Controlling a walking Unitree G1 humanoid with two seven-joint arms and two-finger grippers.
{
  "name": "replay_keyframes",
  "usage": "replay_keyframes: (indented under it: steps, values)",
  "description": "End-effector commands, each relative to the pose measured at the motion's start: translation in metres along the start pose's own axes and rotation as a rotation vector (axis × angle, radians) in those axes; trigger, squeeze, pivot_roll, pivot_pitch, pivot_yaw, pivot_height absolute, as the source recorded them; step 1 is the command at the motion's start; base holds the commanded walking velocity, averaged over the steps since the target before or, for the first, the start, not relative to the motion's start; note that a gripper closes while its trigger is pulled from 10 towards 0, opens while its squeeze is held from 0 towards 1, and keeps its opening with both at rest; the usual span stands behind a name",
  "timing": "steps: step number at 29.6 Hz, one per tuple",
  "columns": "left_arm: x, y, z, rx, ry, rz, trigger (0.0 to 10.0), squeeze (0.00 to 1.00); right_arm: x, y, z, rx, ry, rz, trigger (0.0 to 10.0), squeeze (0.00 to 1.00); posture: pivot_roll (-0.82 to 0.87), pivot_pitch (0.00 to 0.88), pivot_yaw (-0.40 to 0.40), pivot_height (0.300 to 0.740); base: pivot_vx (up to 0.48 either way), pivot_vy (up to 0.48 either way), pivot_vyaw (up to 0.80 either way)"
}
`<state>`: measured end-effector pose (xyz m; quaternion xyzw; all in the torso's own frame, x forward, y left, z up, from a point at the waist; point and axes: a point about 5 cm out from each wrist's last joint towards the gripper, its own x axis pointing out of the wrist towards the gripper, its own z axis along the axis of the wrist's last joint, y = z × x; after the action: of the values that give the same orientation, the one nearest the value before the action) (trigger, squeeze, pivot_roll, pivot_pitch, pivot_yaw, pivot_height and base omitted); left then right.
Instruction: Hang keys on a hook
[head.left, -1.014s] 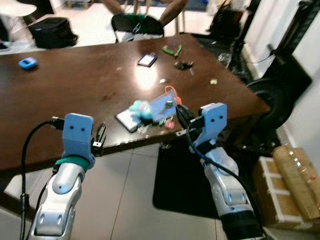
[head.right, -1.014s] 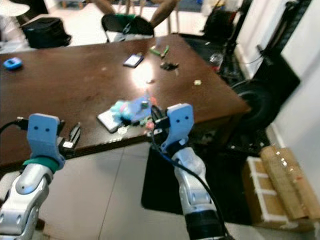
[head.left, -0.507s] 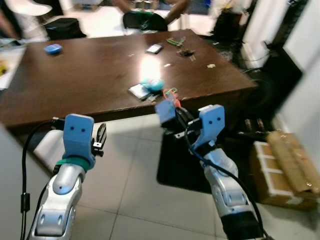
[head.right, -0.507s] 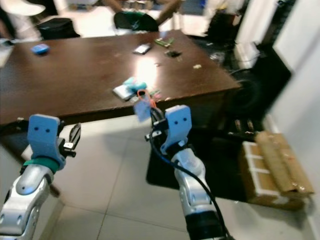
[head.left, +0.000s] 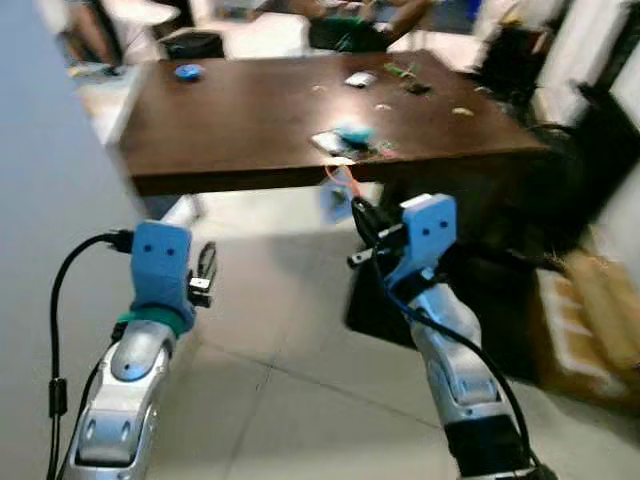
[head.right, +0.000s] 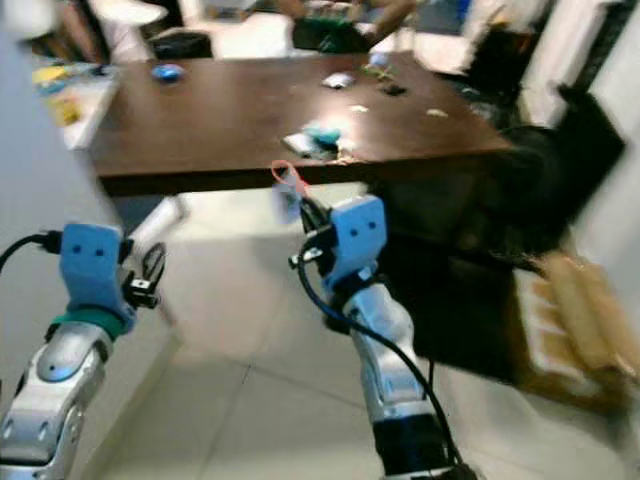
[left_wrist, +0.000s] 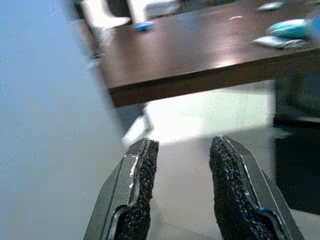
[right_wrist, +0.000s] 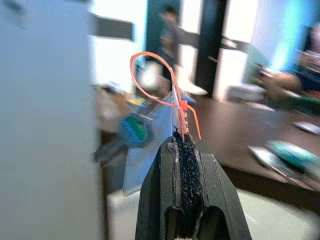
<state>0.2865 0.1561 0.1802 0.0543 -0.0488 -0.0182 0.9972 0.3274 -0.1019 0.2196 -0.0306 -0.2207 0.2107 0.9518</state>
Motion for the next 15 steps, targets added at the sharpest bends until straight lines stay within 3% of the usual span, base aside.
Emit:
replay_keyframes:
  steps: [1, 15]
  values:
    - [0.002, -0.013, 0.015, 0.002, -0.05, -0.063, 10.0, 0.0, 0.005, 0.0, 0.013, 0.002, -0.046, -0.004, 10.0, 0.0, -0.06, 0.0, 0.09, 0.74, 0.0, 0.0, 0.8]
    - [0.003, -0.022, 0.029, 0.008, -0.1, -0.109, 10.0, 0.0, 0.003, 0.001, 0.011, 0.006, -0.036, -0.008, 10.0, 0.0, -0.06, 0.0, 0.096, 0.74, 0.0, 0.0, 0.8]
